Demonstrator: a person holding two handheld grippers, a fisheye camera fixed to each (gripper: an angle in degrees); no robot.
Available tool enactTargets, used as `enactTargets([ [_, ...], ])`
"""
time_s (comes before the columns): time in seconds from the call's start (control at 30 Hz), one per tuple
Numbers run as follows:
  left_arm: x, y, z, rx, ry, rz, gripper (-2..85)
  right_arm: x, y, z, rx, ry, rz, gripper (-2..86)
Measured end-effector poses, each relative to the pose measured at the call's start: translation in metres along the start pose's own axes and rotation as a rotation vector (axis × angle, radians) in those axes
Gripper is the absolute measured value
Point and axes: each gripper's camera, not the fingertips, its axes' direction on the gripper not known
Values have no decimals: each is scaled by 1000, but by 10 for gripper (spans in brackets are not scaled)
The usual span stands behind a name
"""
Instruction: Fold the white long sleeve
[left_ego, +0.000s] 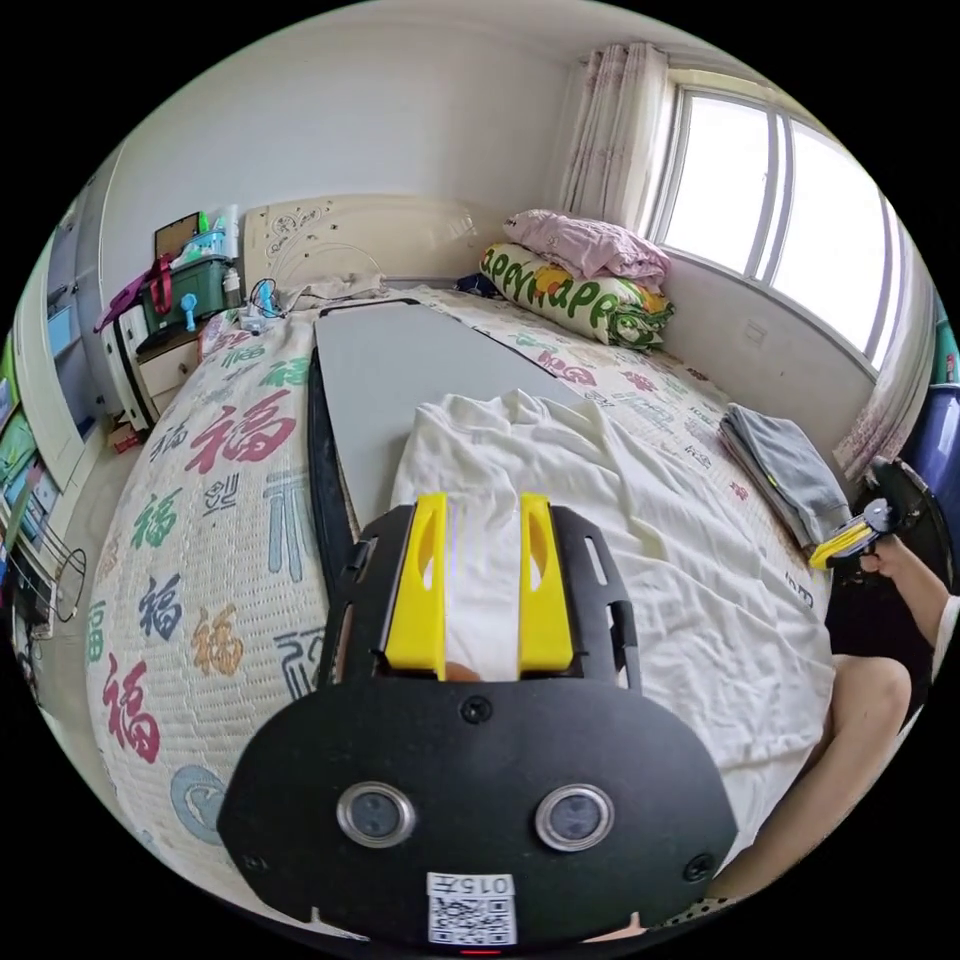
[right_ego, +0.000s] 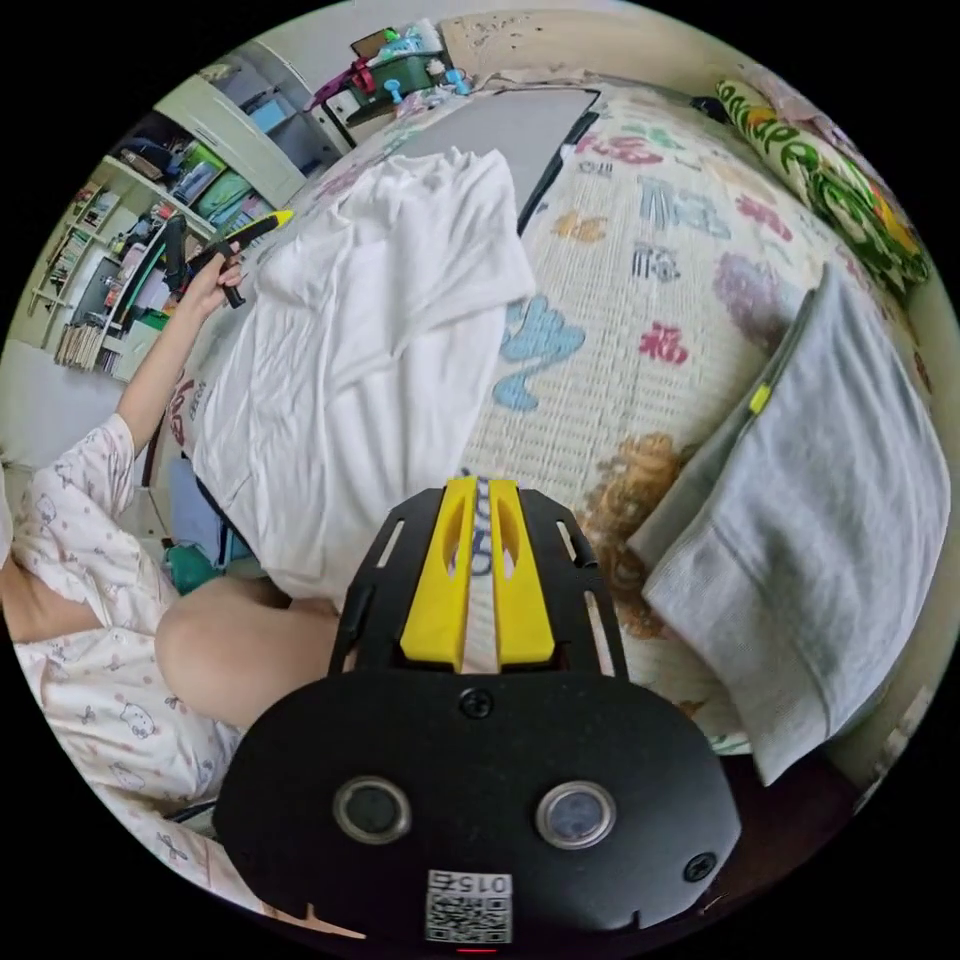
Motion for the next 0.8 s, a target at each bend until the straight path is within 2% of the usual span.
enactTargets([
  [0.17, -17, -54, 53, -50, -129, -27, 112, -15, -162, 41, 209, 108, -147, 11],
  [0.37, -51, -76, 126, -161, -117, -157, 115, -15, -339, 166, 289, 3, -184, -4],
  [0.5, -65, -77, 163, -234, -59, -198, 111, 3, -404, 233, 309, -51, -92, -4],
  [0.63, -64, -80, 180, -275, -126, -150, 76, 38, -449, 319, 222, 131, 9, -6],
  [0.7, -65, -82, 186, -281, -178, -117, 56, 52, -455, 342, 247, 187, -6, -6],
  [0.77, -58, -81, 202, -316, -407, 16, 14, 68, -465, 366, 257, 302, -17, -6],
  [0.8, -57, -79, 205, -301, -442, 43, 10, 71, -468, 372, 254, 330, -25, -6],
])
